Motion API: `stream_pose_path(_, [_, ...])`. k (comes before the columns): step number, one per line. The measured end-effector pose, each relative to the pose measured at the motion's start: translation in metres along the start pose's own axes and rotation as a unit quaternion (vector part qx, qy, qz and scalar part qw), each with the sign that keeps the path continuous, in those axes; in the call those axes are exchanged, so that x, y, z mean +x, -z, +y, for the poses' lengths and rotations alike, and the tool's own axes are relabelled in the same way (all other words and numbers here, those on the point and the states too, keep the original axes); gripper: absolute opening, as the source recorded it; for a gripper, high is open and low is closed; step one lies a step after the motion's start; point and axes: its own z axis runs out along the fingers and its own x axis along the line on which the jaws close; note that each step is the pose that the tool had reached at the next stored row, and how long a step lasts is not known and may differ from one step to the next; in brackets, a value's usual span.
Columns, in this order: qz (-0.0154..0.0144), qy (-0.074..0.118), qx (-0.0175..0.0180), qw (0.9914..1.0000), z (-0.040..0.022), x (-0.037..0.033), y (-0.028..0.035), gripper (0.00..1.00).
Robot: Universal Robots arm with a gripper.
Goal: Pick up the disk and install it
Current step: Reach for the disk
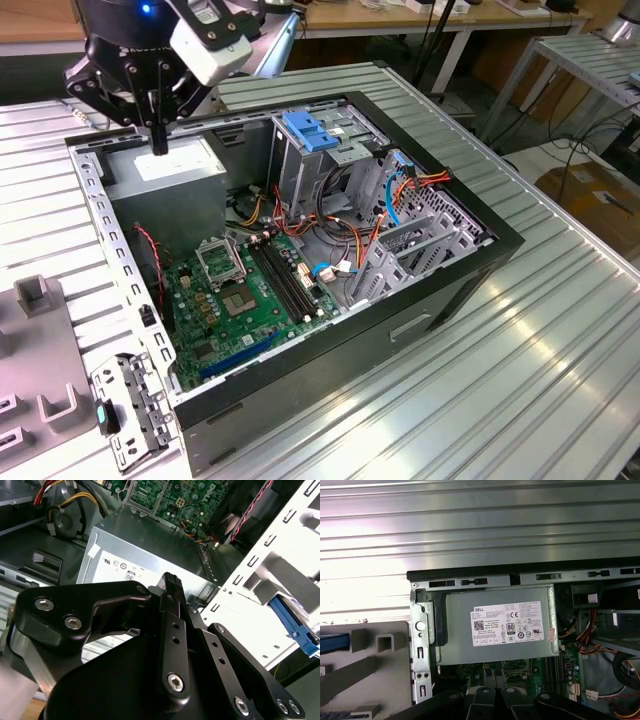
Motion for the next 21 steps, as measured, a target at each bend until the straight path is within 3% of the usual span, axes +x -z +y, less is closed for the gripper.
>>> stream_pose_path(21, [0.0000,0.000,0.0000,1.00000,-0.0005,0.0061,-0.0004,0.11])
